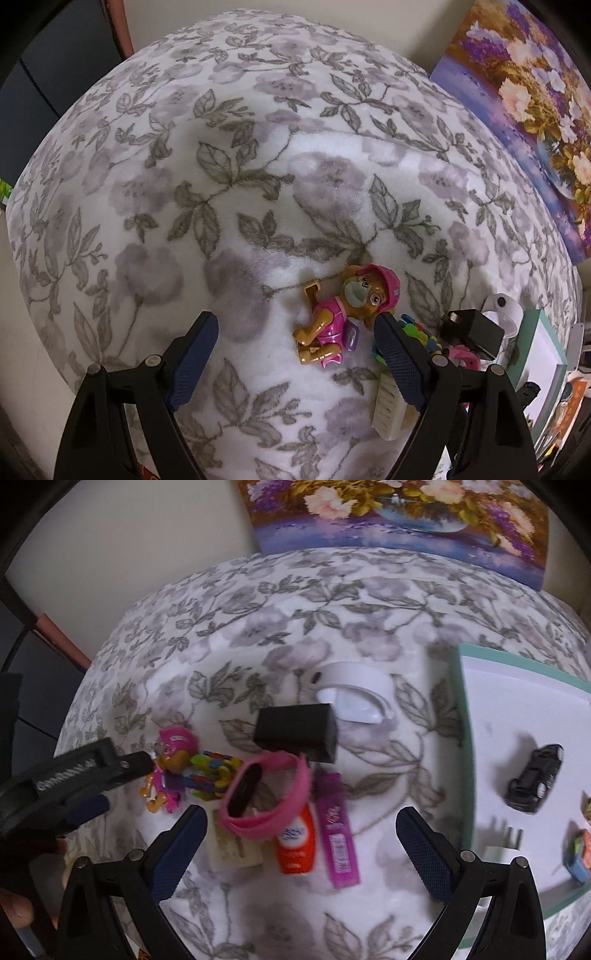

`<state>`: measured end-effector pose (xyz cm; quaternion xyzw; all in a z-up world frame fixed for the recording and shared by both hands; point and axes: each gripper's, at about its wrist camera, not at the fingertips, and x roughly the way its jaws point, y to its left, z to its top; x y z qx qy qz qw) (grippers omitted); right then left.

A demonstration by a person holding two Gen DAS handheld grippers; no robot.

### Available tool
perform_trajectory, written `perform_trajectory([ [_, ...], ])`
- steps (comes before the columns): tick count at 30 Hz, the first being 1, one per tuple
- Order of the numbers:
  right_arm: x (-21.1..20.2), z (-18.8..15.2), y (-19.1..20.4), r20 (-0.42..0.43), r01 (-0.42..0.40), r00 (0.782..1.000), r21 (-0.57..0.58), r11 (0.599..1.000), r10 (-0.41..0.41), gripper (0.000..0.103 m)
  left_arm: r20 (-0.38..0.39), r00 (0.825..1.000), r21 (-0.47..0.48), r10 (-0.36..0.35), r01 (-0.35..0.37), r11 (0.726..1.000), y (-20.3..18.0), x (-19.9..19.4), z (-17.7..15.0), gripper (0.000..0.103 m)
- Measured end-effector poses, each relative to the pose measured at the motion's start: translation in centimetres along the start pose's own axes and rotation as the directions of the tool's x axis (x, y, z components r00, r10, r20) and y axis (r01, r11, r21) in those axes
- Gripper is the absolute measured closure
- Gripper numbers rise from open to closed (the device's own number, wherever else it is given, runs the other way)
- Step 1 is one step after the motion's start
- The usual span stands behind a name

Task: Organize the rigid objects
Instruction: 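Move both open tools out of the tray toward the remaining items, then grasp the pink dog figure with the left tool while the right tool approaches the pink watch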

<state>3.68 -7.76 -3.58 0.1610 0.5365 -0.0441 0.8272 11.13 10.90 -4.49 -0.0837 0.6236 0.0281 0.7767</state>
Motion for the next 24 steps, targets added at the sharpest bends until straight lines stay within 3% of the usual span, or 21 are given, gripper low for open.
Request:
perform_trajectory([
  [6,1.1,0.1,1.2,-0.014,0.007,1.000,-0.028,1.000,-0.007,0.007,-0.015,1.000,0.034,0.005,-0.004,0.999,-0.5,1.1,0.1,0.016],
  [14,2.0,0.1,1.1,-0.025,0.011,1.000,-0.036,0.999,-0.012,0.025,-0.021,1.000,0.062,-0.019,0.021,0.998,-1.2,1.9,0.3,0.025],
  [21,1.8,0.1,1.5,-0.022,-0.026,0.999,-0.044,0.999,0.025,0.041,-0.046,0.997,0.079,-0.064,0.067,0.995,-2.2,2.6,0.0,0.047],
  [24,1.8,0.1,1.5,-0.022,-0.026,0.999,-0.044,0.999,0.025,0.042,-0.044,0.996,0.082,-0.075,0.078,0.994,-2.3,2.5,-0.2,0.055],
])
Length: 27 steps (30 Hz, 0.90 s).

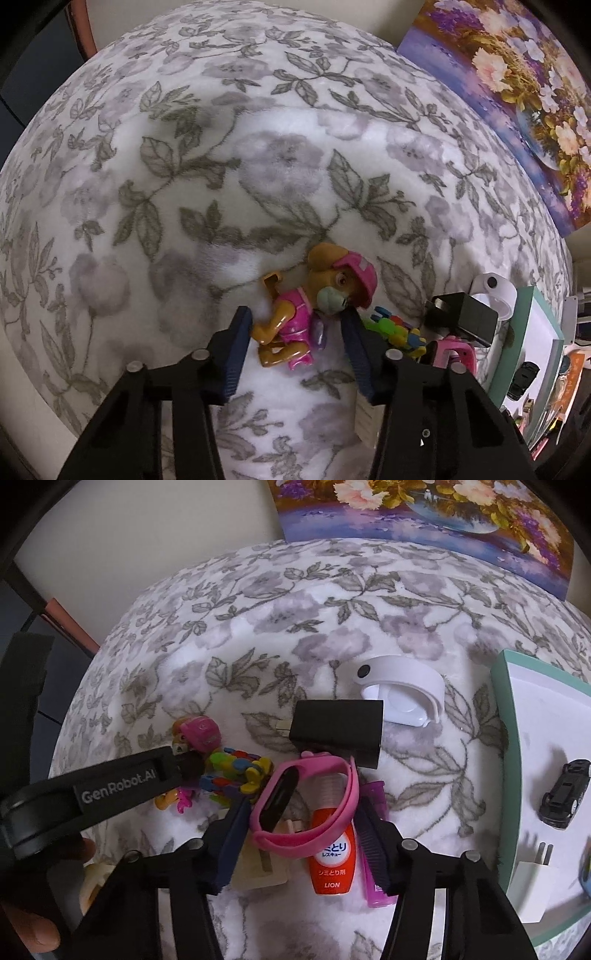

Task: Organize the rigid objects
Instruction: 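Grasp the pink dog figure with the left tool while the right tool approaches the pink watch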

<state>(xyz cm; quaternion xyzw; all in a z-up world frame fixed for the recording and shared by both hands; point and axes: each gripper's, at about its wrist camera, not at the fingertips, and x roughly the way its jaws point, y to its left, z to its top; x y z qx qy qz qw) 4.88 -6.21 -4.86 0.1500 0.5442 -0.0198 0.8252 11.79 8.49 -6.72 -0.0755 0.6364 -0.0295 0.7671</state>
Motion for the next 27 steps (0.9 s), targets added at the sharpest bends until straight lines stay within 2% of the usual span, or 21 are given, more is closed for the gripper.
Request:
perform_trajectory([
  [1,0.0,0.0,-0.1,-0.001,-0.003,1.000,0.002,1.000,0.003,0.043,0.004,1.000,0.004,0.008,-0.008,1.000,-0.1,0.0,-0.1,0.061],
  [8,-0.6,0.0,-0.7,0.001,-0.019,1.000,0.013,1.000,0.019,0.043,0.027,1.000,0.001,-0.008,0.007,1.000,0.0,-0.8,-0.2,0.061],
  [14,-2.0,0.1,-1.2,0.022,-0.029,0.999,0.018,0.999,0.028,0.043,0.085,0.996,-0.006,-0.029,0.030,1.000,-0.1,-3.1,0.0,0.061],
  [16,-2.7,0.2,-1.4,0.029,-0.039,0.999,0.018,0.999,0.039,0.057,0.108,0.993,-0.003,-0.038,0.039,0.999,0.1,-4.4,-0.4,0.061],
  [20,-3.4,0.3,-1.9,0.040,-0.026,0.999,0.010,1.000,0.026,0.058,0.150,0.988,0.010,-0.031,0.030,1.000,-0.6,-5.9,-0.4,0.061],
  [27,-3.7,0.2,-2.3,0.043,-0.039,0.998,0.011,0.999,0.038,0.070,0.169,0.985,0.013,-0.033,0.031,0.999,-1.1,-6.9,-0.7,0.061],
])
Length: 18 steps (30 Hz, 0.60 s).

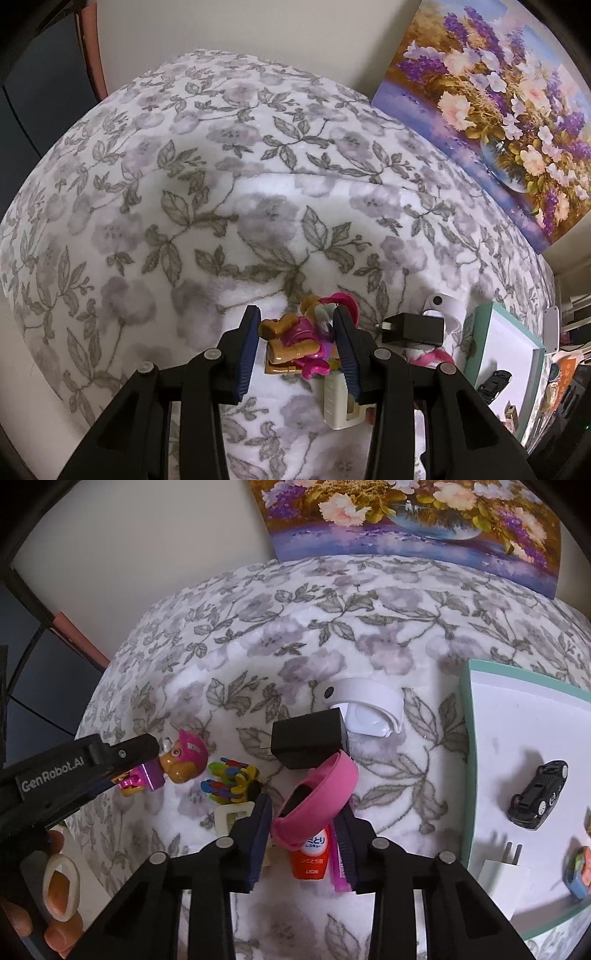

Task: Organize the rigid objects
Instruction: 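Grasp the pink dog figure with the left tool while the right tool approaches the pink watch, then grasp the pink watch strap with the right tool while the left tool holds the figure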

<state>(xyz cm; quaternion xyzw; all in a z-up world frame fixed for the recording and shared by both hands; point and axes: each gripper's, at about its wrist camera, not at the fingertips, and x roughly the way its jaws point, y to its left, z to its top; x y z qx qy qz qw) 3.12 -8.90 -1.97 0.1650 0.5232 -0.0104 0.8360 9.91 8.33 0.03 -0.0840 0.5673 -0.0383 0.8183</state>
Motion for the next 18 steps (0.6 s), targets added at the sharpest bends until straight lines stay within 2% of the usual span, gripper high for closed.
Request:
perform_trajectory([
  [8,-1.2,0.3,-0.7,0.023,-0.009,1.000,0.000,1.000,0.009,0.082,0.021,1.000,0.018,-0.016,0.016,1.000,-1.1,-1.0,-0.4,0.061],
  [13,-0.9,0.1,-1.5,0.004,0.005,1.000,0.004,1.000,-0.005,0.087,0.017,1.000,0.034,-0.013,0.013,0.999,-1.9,-1.0,-0.8,0.061],
  [18,0.1,-0.3,-2.2,-0.041,0.014,0.999,0.013,1.000,-0.014,0.087,0.010,1.000,0.051,-0.010,0.010,0.999,-2.6,-0.9,-1.0,0.061],
])
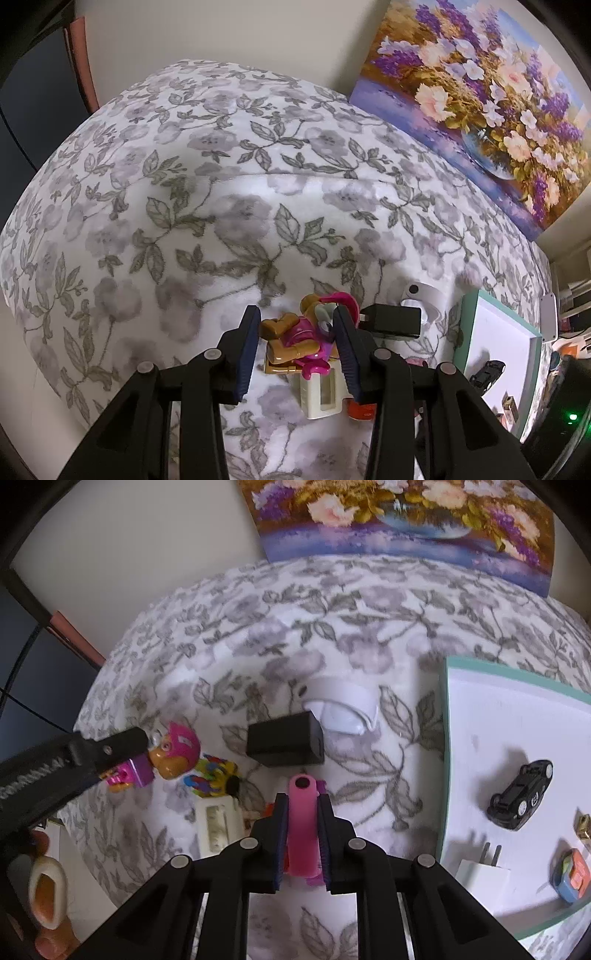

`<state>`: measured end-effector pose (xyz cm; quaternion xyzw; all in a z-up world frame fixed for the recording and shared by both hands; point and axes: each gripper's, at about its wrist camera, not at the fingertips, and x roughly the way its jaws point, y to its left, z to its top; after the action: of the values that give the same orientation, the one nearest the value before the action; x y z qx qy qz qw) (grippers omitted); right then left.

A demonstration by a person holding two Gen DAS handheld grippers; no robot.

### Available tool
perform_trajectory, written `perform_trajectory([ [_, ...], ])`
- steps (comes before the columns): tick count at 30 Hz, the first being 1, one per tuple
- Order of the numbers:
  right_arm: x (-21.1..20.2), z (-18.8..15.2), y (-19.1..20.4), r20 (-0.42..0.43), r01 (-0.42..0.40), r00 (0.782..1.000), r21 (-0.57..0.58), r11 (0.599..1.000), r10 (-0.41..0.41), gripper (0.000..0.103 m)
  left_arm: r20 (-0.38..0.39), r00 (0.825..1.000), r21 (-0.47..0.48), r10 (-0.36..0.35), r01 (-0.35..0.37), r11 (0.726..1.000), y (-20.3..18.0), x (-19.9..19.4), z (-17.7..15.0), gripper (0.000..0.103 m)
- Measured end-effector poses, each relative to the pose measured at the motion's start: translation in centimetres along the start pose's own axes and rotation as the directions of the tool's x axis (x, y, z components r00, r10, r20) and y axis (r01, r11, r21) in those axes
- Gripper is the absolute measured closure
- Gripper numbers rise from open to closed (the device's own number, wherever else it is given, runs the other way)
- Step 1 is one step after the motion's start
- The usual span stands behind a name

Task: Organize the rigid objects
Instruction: 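Grasp the pink watch strap with the right tool while the left tool holds the figure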

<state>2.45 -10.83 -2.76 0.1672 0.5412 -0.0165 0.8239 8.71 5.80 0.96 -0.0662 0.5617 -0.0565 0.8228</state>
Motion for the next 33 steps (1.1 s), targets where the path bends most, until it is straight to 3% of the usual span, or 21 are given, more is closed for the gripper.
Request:
perform_trajectory([
  [14,1.3,-0.7,-0.4,-0.056,0.030,0.998,-0.012,0.999,-0.031,0.087,-0.023,1.000,-0.003,-0.001,0.001,1.000,0.1,0.5,-0.1,0.061],
  [22,-1.2,-0.5,0.8,0.032,0.059,0.998,-0.073,0.996,-0.057,0.088,-0.009,1.000,-0.014,-0.005,0.005,1.000,0.2,0.1,-0.1,0.061],
  [28,-3.4,0.0,-0.2,0.086,0.058,0.995,-0.043,0.997,-0.054,0.088,0.020,1.000,-0.017,-0.013,0.013,1.000,-0.2,-0.9,0.0,0.061],
  [33,-4.9,0.7,-3.3,0.115,0.107,0.987,0.037,0.994,-0.111,0.088,0.034,0.998,0.009,-0.047,0.047,0.999,-2.4,-1.8,-0.2,0.061],
])
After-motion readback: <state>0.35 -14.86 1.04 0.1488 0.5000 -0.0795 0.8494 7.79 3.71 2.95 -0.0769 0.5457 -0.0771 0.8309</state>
